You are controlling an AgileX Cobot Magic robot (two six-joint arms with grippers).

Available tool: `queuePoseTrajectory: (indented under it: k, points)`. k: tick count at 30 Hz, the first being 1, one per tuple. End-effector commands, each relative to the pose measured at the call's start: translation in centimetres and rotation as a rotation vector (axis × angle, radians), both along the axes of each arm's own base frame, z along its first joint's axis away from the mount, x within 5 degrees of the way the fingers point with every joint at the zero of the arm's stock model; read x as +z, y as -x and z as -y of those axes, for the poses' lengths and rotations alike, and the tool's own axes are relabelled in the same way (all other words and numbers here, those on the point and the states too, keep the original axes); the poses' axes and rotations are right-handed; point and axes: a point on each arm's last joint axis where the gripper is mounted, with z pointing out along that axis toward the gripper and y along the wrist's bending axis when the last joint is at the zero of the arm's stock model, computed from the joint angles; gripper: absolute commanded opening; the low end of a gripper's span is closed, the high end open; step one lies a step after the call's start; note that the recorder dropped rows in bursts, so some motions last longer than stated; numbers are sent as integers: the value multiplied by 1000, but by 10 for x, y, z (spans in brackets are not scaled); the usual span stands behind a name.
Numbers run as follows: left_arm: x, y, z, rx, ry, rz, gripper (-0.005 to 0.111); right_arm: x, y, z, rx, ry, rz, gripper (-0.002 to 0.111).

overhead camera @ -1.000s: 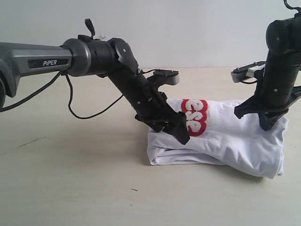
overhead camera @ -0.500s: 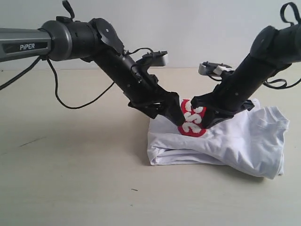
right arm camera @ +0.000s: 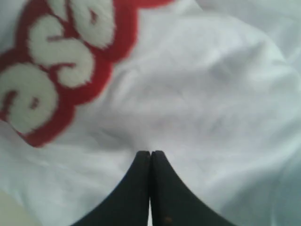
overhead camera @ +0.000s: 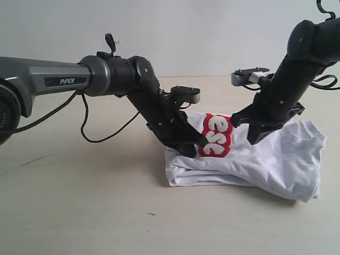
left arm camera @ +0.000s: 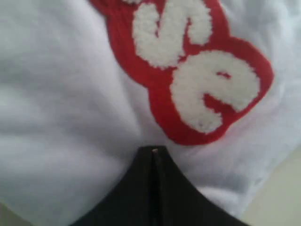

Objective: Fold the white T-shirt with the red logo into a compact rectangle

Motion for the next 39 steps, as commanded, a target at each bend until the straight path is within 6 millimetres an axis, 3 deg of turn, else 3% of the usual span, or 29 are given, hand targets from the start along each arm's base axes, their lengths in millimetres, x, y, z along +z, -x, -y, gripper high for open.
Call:
queuePoseTrajectory:
  k: [1,5,10,12,14,16,17,20,24,29,32,37,39]
  points:
    - [-6,-12,-20,29,-116,39,0,-1,5,20,-39,163,-36,0]
    - [-6,-19,-32,63,-115,16,0,-8,5,31,-62,166,-60,0]
    - [-7,-22,-42,76,-126,-13,0,-39,5,38,-58,204,-150,0]
    - [-7,-23,-44,77,-129,-20,0,-42,5,35,-77,175,-151,0]
    - [-4,-23,-47,77,-131,-31,0,-31,1,33,-99,151,-85,0]
    - [5,-27,-55,90,-124,-29,0,-7,-2,34,-104,153,11,0]
    - [16,-29,-59,104,-106,-28,0,11,-2,34,-106,156,67,0]
    - [46,-32,-64,153,-21,-15,0,39,0,34,-112,156,156,0]
    - [64,-33,-66,161,17,21,0,34,0,29,-89,103,139,0]
    - [33,-27,-45,100,87,-38,0,-12,-7,20,-99,10,42,0]
    - [24,-24,-41,87,76,-60,1,-26,-7,18,-108,-11,2,0]
    - [-2,-22,-45,93,2,-127,15,-40,-9,8,-104,-123,-29,0]
    - [-18,-21,-56,115,-145,-155,5,-51,-9,3,-120,-150,-55,0]
